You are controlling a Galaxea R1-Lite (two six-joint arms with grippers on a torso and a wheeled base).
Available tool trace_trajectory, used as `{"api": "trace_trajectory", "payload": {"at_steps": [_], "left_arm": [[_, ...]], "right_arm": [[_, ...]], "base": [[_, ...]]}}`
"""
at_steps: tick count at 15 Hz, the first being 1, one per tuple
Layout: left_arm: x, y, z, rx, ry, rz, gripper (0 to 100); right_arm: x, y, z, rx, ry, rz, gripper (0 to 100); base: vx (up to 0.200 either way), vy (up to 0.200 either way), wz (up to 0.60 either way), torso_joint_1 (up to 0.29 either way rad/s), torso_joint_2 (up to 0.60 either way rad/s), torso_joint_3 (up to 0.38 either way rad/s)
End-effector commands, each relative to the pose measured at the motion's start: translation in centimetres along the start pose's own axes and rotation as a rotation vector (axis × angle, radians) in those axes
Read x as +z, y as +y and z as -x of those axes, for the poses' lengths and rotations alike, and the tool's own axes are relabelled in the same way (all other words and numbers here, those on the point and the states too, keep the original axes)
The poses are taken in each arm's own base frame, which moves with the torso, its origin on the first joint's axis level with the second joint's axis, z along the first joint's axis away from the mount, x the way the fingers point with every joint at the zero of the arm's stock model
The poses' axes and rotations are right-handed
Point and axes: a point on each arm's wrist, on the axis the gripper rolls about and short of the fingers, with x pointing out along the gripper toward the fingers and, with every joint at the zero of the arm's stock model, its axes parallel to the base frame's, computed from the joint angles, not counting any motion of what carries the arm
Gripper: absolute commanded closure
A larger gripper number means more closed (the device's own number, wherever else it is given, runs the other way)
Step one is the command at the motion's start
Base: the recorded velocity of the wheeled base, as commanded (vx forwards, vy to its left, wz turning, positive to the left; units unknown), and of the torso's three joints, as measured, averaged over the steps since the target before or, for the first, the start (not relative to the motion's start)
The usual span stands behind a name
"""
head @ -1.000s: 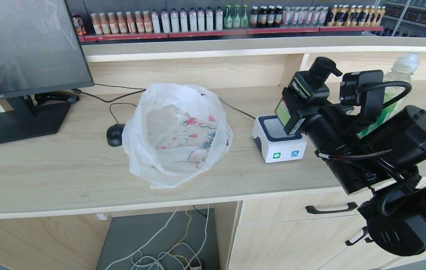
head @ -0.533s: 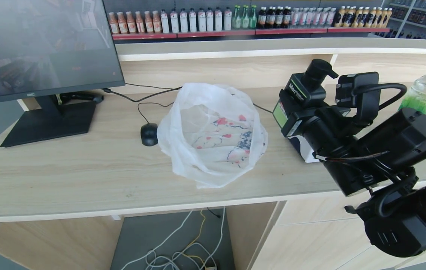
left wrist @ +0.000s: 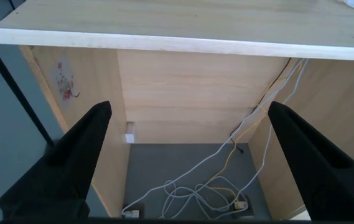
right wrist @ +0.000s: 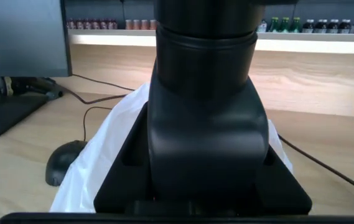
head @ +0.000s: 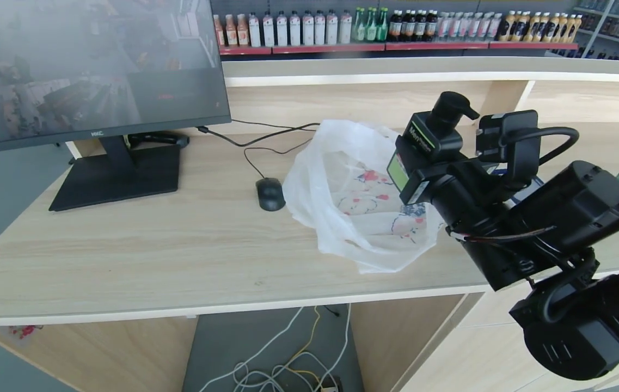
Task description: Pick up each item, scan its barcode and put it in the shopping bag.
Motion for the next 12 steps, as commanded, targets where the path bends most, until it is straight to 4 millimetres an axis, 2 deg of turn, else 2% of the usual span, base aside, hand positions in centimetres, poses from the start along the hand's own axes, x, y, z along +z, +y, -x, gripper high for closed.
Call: {"api": "trace_trajectory", "payload": {"at_steps": [1, 4, 9, 12], "left_arm": [[0.0, 0.0, 0.0, 0.000, 0.000, 0.000, 0], [0.0, 0.0, 0.0, 0.000, 0.000, 0.000, 0], [0.0, 0.0, 0.0, 0.000, 0.000, 0.000, 0], [0.0, 0.0, 0.0, 0.000, 0.000, 0.000, 0]], "right_arm": [[-0.4, 0.9, 0.2, 0.027, 0.014, -0.005, 100], [-1.1, 2.1, 0.4, 0.062, 0.032, -0.013, 100], [-3.4, 2.6, 0.1, 0.068, 0.086, 0.006, 100], [-4.9, 3.1, -0.7, 0.069, 0.098, 0.009, 100]], "base": [[0.000, 0.000, 0.00, 0.000, 0.00, 0.000], [0.000, 0.000, 0.00, 0.000, 0.00, 0.000], [0.000, 0.000, 0.00, 0.000, 0.00, 0.000], [0.000, 0.000, 0.00, 0.000, 0.00, 0.000]]}}
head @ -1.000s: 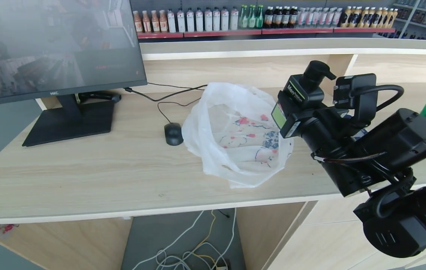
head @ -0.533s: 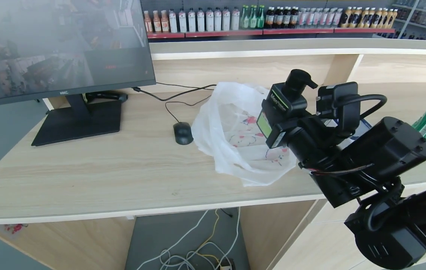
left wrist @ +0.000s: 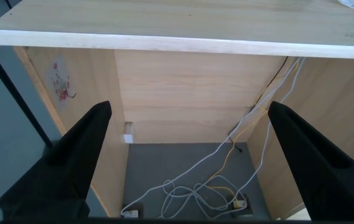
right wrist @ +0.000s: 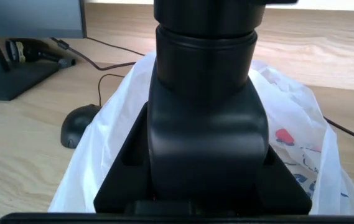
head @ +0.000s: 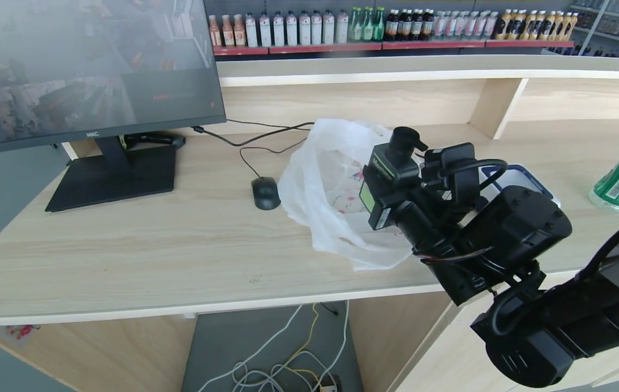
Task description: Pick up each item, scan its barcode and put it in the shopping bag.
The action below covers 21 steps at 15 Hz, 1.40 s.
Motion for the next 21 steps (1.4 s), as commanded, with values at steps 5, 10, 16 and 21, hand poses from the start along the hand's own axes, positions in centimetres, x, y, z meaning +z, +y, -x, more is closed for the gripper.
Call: {"api": "trace_trajectory", "payload": {"at_steps": [5, 10, 16, 21], "left_arm": [[0.0, 0.0, 0.0, 0.000, 0.000, 0.000, 0], [0.0, 0.0, 0.0, 0.000, 0.000, 0.000, 0], [0.0, 0.0, 0.0, 0.000, 0.000, 0.000, 0], [0.0, 0.0, 0.0, 0.000, 0.000, 0.000, 0]], "right_arm": [[-2.5, 1.0, -2.2, 0.016, 0.054, 0.004, 100], [-2.3, 1.8, -5.5, 0.015, 0.056, 0.004, 100], [-2.1, 2.2, -9.3, 0.004, 0.040, -0.007, 100], [-4.1, 2.5, -10.1, -0.001, 0.065, 0.001, 100]], "base": [[0.000, 0.000, 0.00, 0.000, 0.00, 0.000], [0.000, 0.000, 0.00, 0.000, 0.00, 0.000], [0.000, 0.000, 0.00, 0.000, 0.00, 0.000], [0.000, 0.000, 0.00, 0.000, 0.00, 0.000]]}}
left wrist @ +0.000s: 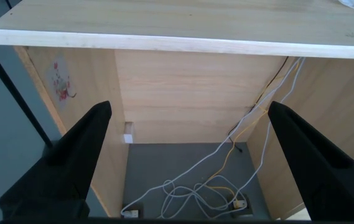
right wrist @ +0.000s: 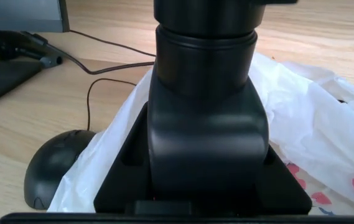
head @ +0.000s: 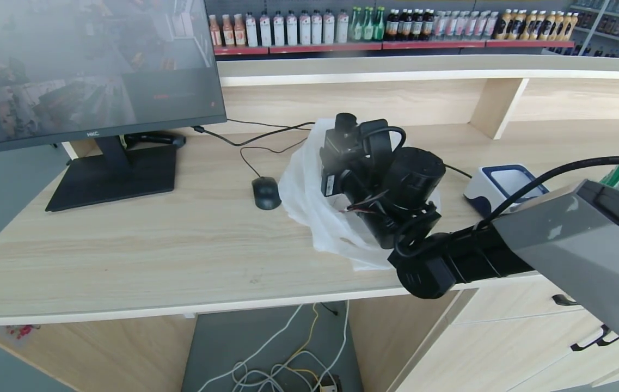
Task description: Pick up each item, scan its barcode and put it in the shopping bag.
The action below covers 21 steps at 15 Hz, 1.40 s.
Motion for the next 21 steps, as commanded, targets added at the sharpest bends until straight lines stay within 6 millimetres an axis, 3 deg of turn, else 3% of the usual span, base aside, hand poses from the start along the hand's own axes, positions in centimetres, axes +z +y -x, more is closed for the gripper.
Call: {"api": "trace_trajectory", "payload": {"at_steps": [1, 21], "left_arm": [[0.0, 0.0, 0.0, 0.001, 0.000, 0.000, 0], [0.0, 0.0, 0.0, 0.001, 0.000, 0.000, 0]], "right_arm": [[-1.4, 0.5, -0.2, 0.007, 0.023, 0.006, 100], [-3.4, 1.5, -0.6, 0.020, 0.057, 0.014, 100]], "base": [[0.000, 0.000, 0.00, 0.000, 0.00, 0.000], [0.000, 0.000, 0.00, 0.000, 0.00, 0.000]]}}
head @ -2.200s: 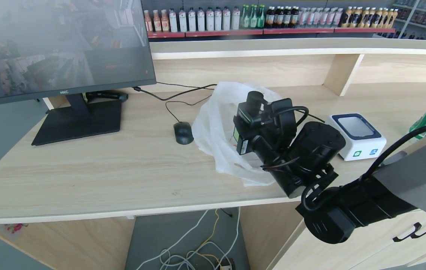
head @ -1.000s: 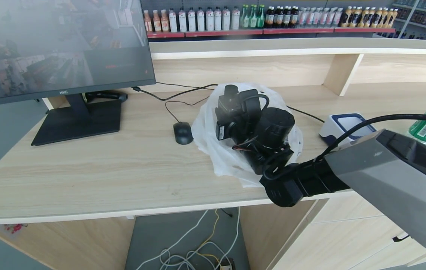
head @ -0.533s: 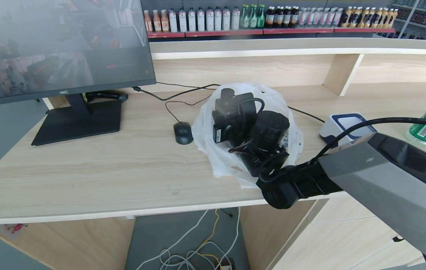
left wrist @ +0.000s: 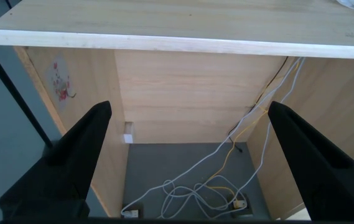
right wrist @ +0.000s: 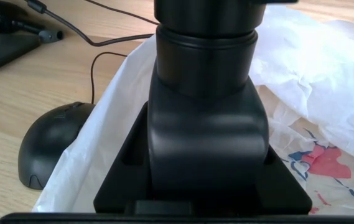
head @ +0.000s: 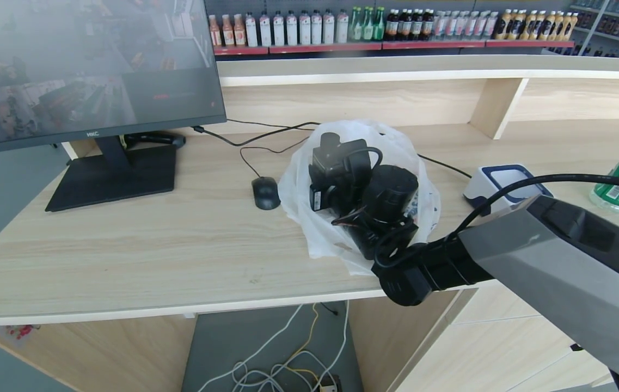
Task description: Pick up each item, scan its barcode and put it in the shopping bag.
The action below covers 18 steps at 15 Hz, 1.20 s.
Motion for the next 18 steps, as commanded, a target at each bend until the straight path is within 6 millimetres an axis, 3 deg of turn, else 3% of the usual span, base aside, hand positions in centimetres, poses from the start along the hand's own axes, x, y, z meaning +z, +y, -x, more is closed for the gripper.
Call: {"api": "trace_trajectory", "payload": {"at_steps": [1, 9, 10, 18], "left_arm": [[0.0, 0.0, 0.0, 0.000, -0.002, 0.000, 0], [0.0, 0.0, 0.0, 0.000, 0.000, 0.000, 0], [0.0, 0.0, 0.0, 0.000, 0.000, 0.000, 0], [0.0, 0.0, 0.0, 0.000, 0.000, 0.000, 0]], "right_arm": [[-0.3, 0.0, 0.0, 0.000, 0.007, 0.003, 100], [-1.5, 0.0, -0.1, 0.001, 0.030, 0.005, 100], [-1.5, -0.1, -0.1, -0.002, 0.030, -0.002, 0], [-0.7, -0.1, -0.2, -0.002, 0.011, -0.020, 0]], "base": [[0.000, 0.000, 0.00, 0.000, 0.00, 0.000], [0.000, 0.000, 0.00, 0.000, 0.00, 0.000], [0.000, 0.000, 0.00, 0.000, 0.00, 0.000], [0.000, 0.000, 0.00, 0.000, 0.00, 0.000]]}}
